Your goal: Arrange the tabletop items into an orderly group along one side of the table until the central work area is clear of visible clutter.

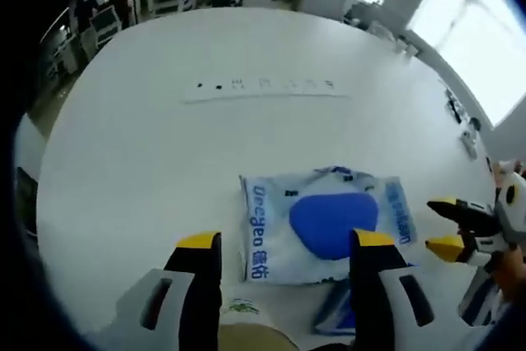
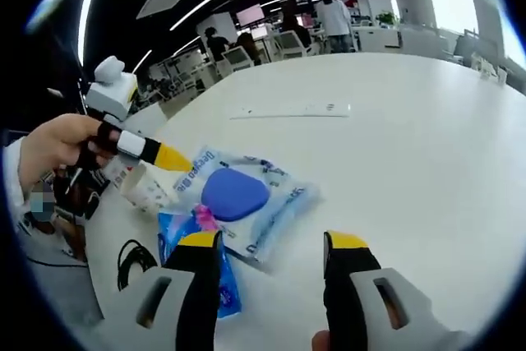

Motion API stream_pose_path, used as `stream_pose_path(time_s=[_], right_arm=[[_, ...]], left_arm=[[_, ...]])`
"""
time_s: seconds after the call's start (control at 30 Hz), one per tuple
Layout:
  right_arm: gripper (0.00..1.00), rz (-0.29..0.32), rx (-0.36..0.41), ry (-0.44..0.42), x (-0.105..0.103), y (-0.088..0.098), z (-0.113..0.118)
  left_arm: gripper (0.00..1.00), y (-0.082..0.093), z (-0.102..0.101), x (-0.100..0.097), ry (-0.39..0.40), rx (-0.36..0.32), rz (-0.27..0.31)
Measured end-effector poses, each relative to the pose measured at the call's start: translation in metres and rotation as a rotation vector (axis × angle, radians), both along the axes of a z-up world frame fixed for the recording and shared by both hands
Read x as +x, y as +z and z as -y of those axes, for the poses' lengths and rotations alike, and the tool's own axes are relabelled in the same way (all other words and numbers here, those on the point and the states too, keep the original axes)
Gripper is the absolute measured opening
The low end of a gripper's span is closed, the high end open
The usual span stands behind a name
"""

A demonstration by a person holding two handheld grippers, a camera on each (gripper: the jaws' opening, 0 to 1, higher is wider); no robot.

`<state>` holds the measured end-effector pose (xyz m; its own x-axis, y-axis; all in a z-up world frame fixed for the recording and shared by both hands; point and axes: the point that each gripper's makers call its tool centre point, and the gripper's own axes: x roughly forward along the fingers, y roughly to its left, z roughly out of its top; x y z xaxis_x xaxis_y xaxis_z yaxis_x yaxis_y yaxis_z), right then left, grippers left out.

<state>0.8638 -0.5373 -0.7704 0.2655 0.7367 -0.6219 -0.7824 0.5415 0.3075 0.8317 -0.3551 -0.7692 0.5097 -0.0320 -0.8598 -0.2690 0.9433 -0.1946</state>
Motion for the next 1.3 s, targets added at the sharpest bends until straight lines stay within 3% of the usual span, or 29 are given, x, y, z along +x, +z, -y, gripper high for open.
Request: stream_pose_path(time_s=[0.17,0.27,0.47,0.73,0.87,1.13,1.3], right_arm=[[0.46,-0.012,-0.001,-0.01,-0.001,-0.009,-0.006],[0.46,-0.006,-0.007,-0.015,0.002,-0.011,-0.005],[0.39,-0.014,-0.015,-0.025,0.007,-0.017,-0.007],[0.26,-0.03,-0.017,-0.026,0.005,-0.028,-0.012],[0.18,-0.002,-0.034,-0.025,0.006,-0.033,-0.012],[0.02,0.032,-0.032,-0.037,0.013,-0.027,-0.013],[0.0,0.052,-0.018,-0.048,0.017,-0.018,-0.012]], left_arm=[[0.46,-0.004,0.002,-0.003,-0.001,-0.034,-0.023],[0.43,-0.01,0.003,-0.006,-0.032,-0.018,-0.057],[0.3,-0.018,-0.003,-0.005,-0.014,-0.017,-0.081],[0.04,-0.025,-0.012,-0.008,-0.001,0.021,-0.106],[0.02,-0.028,-0.013,-0.006,-0.005,0.015,-0.1],[0.0,-0.022,-0.008,-0.004,0.015,-0.01,-0.081],[0.0,-0.016,-0.006,-0.001,0.002,-0.013,-0.063]])
